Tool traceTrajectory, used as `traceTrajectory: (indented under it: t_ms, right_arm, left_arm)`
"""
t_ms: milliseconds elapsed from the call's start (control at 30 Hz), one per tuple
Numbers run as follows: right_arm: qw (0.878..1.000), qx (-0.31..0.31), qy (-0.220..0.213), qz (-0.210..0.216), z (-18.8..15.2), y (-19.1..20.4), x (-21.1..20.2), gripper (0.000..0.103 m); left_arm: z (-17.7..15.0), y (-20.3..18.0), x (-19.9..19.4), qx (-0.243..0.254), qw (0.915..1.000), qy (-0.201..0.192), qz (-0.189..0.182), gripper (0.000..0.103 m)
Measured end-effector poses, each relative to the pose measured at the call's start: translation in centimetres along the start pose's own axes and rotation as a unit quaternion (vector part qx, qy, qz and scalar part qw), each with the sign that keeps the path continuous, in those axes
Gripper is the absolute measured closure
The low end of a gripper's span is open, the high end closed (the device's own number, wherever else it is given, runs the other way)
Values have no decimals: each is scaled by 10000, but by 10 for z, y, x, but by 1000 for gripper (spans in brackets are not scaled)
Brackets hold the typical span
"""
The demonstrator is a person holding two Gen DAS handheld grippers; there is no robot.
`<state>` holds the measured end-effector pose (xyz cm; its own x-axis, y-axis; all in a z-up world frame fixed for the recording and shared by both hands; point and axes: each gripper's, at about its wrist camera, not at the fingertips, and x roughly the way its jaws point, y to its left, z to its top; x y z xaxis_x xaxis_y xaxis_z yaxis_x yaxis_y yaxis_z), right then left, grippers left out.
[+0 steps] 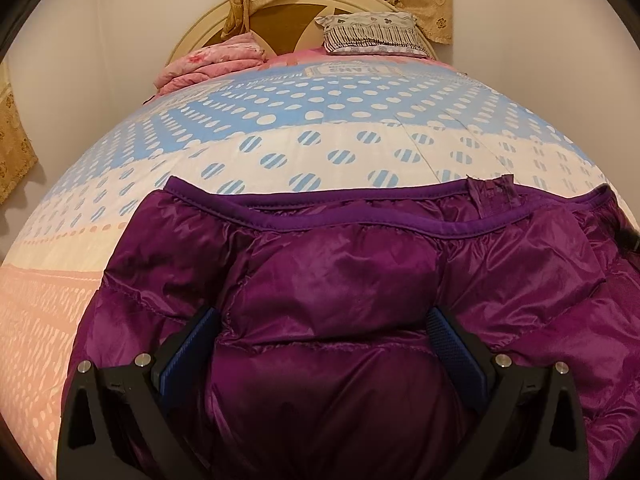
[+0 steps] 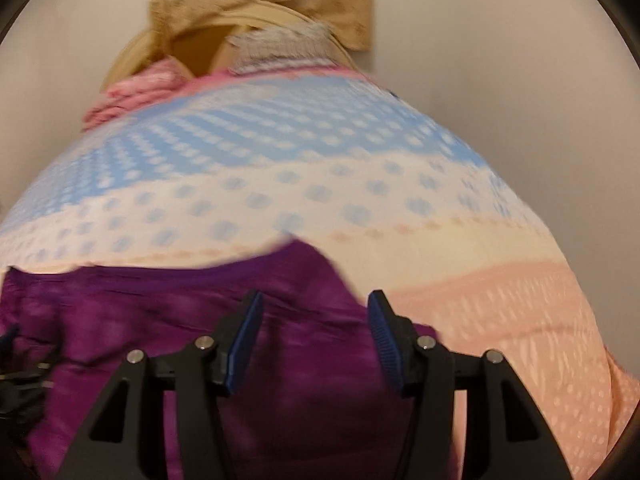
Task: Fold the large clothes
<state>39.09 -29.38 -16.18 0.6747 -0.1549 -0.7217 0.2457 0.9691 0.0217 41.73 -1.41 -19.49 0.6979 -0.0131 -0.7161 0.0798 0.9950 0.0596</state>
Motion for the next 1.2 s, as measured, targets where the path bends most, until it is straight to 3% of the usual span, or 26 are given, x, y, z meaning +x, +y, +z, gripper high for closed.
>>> traceTrajectory:
  t_ms: [67, 133, 500, 567, 600, 700, 900, 1067, 1200]
  right_arm:
    - [9992, 255, 313, 17, -12, -18, 21, 46]
    - [9979, 532, 271, 244, -22, -28, 28, 46]
    - [9978, 522, 281, 298, -25, -29, 29, 43]
    - [9982, 441, 355, 196, -18, -23, 27, 48]
    - [9991, 359, 236, 49, -15, -19, 16, 58]
    - [9991, 162, -292, 256, -9, 5, -29, 59]
    - [9923, -322, 111, 1188, -21, 85, -45, 60]
    - [9945, -407, 230, 942, -44, 105, -20, 60]
    - [9953, -459, 8, 848, -56, 106, -13, 61]
  left_arm:
    - [0, -1, -1, 21, 10000, -11, 9, 1]
    - [-1, -2, -1, 31, 10000, -14, 23, 1]
    - [-1, -3, 0, 29, 10000, 13, 49, 1]
    - [0, -4, 1, 22, 10000, 27, 51, 1]
    - [0, -3, 1, 14, 10000, 30, 45, 1]
    - [0, -3, 1, 19, 10000, 33, 53, 1]
    - [0, -2, 1, -4, 10000, 43, 39, 1]
    - [-2, 0, 2, -38, 10000, 55, 28, 1]
    - [-2, 0, 2, -16, 10000, 49, 55, 1]
